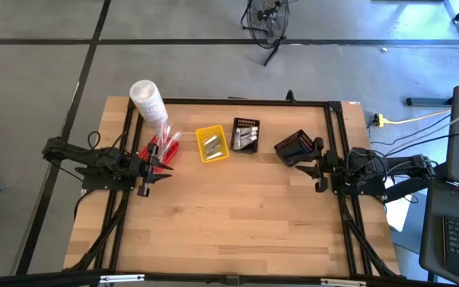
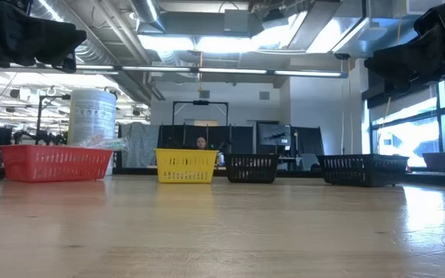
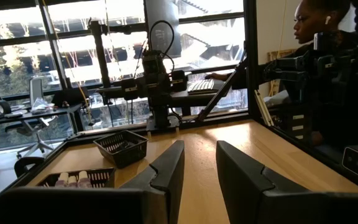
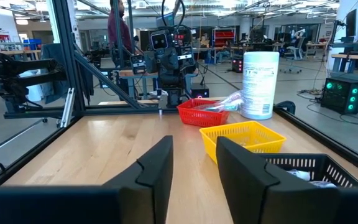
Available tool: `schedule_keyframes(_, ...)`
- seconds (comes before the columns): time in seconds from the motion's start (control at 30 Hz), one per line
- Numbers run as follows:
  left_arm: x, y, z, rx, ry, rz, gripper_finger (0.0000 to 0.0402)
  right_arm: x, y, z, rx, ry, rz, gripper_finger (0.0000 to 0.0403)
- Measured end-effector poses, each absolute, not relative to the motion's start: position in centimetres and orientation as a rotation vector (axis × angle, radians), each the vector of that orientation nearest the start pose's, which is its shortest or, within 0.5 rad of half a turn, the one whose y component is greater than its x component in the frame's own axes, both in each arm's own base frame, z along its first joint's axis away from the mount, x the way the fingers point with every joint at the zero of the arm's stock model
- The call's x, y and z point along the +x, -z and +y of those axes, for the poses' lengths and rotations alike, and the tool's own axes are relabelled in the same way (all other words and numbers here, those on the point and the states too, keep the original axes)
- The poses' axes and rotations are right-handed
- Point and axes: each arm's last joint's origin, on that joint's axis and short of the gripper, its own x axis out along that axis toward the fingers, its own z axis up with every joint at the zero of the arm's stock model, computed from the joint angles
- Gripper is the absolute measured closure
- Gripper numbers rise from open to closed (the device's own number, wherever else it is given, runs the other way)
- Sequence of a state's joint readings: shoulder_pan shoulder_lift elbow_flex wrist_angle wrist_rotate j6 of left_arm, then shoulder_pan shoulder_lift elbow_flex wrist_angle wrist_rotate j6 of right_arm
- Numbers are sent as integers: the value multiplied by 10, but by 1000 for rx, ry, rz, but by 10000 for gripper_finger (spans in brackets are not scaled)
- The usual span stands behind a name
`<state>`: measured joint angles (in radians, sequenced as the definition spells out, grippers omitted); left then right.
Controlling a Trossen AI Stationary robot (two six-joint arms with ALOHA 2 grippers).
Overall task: Pick & Place Travel size toiletries
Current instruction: Return to Home Position
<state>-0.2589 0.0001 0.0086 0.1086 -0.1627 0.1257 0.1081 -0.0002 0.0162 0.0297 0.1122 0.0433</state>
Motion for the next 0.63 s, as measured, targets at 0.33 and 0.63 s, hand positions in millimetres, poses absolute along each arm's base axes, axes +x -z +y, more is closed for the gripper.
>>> schedule_keyframes(0.33, 94, -177, -20, 101, 89, -120, 313, 96, -172, 7, 48, 2, -46, 295)
schedule_keyframes(0.63, 94, -177, -20, 100, 89, -121, 313, 96, -172, 7, 48, 3, -46, 299)
